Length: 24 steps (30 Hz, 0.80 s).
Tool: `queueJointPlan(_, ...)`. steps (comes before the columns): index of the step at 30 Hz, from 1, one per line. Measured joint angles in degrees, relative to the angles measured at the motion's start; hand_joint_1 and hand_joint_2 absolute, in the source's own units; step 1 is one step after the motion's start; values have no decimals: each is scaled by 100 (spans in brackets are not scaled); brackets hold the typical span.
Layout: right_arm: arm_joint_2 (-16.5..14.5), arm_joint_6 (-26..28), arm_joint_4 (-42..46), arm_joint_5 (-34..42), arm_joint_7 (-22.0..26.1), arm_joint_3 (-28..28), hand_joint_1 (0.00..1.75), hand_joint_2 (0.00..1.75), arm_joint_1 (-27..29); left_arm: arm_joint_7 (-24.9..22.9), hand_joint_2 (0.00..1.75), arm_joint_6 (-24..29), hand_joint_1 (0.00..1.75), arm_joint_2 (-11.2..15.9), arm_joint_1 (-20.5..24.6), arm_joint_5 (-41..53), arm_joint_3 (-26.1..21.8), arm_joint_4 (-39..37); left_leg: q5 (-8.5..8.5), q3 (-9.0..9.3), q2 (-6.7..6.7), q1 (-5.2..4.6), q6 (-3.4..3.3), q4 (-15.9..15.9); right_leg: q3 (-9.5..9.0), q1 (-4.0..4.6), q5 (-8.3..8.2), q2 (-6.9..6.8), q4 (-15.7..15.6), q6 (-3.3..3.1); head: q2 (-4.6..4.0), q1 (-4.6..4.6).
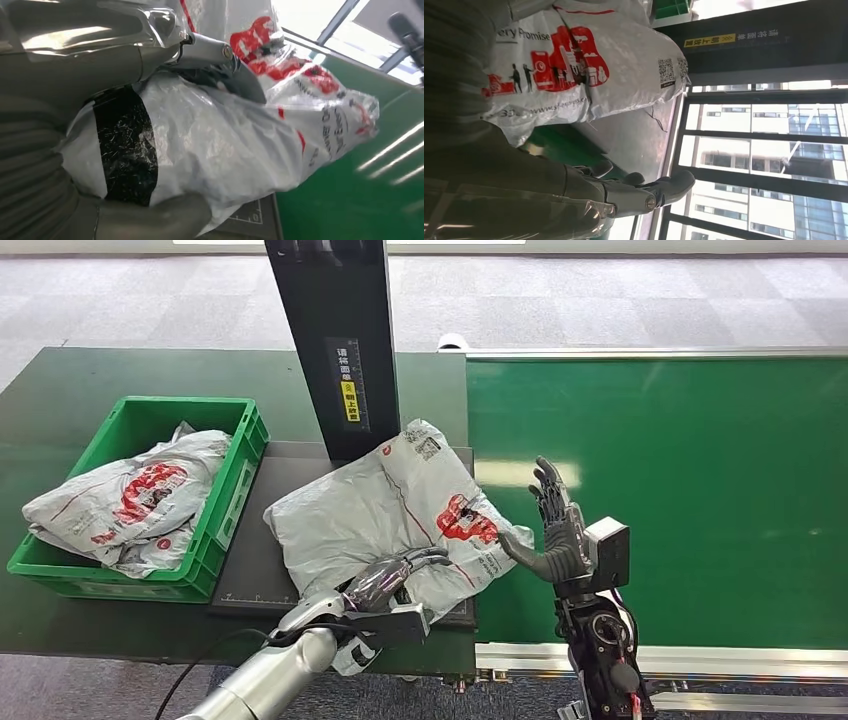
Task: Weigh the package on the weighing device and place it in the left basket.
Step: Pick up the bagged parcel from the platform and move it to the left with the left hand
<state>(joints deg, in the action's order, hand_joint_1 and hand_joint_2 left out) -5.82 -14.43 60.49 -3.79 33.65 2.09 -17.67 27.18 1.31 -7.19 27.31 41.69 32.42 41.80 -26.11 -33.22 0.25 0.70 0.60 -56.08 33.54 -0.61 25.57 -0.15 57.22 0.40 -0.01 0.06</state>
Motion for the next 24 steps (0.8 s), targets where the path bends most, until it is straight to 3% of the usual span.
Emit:
queueJointPlan(5,-17,-43,-72,-13,-5,-14,0,175,-46,540,175,-13,175,8,-50,-101,-19,34,1,0,-1,0,0,0,0,0,0,-2,1,0,0,1)
queueJointPlan(15,-21,-58,-175,-5,-3,-17,0,175,-79,899,175,373,175,-6,-131,-393,-95,221,0,-6,-1,0,-1,-1,8,0,1,-2,0,1,1,0)
queueJointPlan(19,-21,-37,-178,33,1,-19,0,175,-74,1120,175,937,175,-38,-209,-692,-284,441,0,-6,0,0,0,-1,10,0,0,-1,1,0,1,-1)
queueJointPlan(24,-26,-8,-180,108,-5,-21,0,175,-70,1271,175,2315,175,-50,-416,-1444,-495,1065,0,-14,1,0,0,-1,17,1,0,0,1,0,-1,0)
